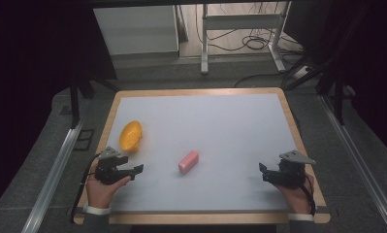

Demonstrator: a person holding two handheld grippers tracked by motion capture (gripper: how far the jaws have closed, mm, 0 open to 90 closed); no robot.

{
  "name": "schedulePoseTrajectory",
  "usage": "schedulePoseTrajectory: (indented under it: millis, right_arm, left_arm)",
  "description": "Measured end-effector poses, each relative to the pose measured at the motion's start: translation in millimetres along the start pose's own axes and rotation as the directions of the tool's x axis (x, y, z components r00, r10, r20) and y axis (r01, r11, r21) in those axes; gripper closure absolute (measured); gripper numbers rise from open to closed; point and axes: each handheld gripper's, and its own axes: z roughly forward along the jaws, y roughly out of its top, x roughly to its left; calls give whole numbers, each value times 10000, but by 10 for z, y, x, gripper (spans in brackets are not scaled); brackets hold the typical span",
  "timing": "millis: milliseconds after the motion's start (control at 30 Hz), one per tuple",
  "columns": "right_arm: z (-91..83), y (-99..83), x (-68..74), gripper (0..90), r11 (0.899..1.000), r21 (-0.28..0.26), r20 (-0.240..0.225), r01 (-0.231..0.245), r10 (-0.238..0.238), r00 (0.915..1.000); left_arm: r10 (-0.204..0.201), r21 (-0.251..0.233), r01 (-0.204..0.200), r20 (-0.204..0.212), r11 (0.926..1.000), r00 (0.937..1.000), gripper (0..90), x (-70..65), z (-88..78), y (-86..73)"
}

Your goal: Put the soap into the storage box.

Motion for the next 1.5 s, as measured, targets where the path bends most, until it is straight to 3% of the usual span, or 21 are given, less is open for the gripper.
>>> schedulePoseTrajectory:
  millis: [233, 367, 800, 1133, 1233, 1500]
  right_arm:
    - [-62, 0, -38, 78, 9998, -128, 90, -126, 128, 9999]
    - [-92, 0, -46, 79, 9992, -386, 373, -141, 156, 9992]
    - [-99, -12, -83, 79, 9990, -331, 332, -316, 327, 9989]
    - [-101, -22, -55, 79, 9993, -324, 175, -201, 207, 9996]
    - [-97, -41, -55, 79, 9995, -245, 139, -180, 183, 9997]
    - [-127, -37, -59, 82, 9993, -341, 58, -162, 164, 9998]
  left_arm:
    - [70, 68, -71, 117, 10000, 9999, 236, -14, -4, -6]
    - [65, 120, -67, 136, 9999, 9999, 231, -15, -3, -6]
    - [88, 52, -88, 75, 9999, 9999, 236, -26, -13, 2]
    - [352, 78, -352, 23, 9993, 9994, 243, -126, -12, 46]
    - [307, 88, -310, 323, 9995, 9990, 251, -164, -10, 66]
    - [604, 250, -612, 341, 9978, 9976, 260, -294, 16, 164]
